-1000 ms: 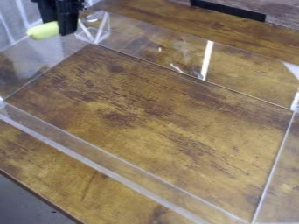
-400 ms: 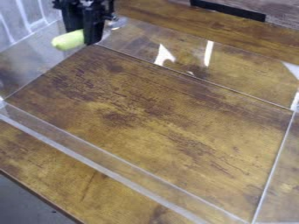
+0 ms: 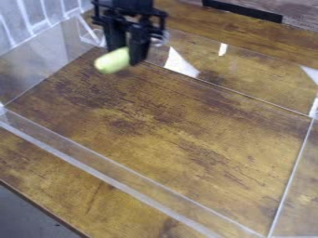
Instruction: Move the green spoon to the right
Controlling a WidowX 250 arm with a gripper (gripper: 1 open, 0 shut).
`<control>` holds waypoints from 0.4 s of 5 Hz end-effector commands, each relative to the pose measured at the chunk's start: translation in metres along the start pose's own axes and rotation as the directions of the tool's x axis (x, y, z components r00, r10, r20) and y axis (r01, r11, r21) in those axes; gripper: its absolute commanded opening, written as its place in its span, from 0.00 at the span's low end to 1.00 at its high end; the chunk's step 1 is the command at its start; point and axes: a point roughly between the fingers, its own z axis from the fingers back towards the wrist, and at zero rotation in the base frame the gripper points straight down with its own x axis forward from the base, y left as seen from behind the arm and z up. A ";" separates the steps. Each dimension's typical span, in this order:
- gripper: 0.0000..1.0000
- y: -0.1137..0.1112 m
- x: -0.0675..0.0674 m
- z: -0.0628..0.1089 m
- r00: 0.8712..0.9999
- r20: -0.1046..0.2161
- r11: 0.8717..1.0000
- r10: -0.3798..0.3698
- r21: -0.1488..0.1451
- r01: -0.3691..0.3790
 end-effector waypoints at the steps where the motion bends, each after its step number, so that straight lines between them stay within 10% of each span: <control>1: 0.00 -0.042 -0.009 0.027 0.994 0.097 0.999 -0.050 -0.008 0.051; 2: 0.00 -0.069 -0.020 0.023 0.991 0.100 0.995 -0.094 -0.013 0.096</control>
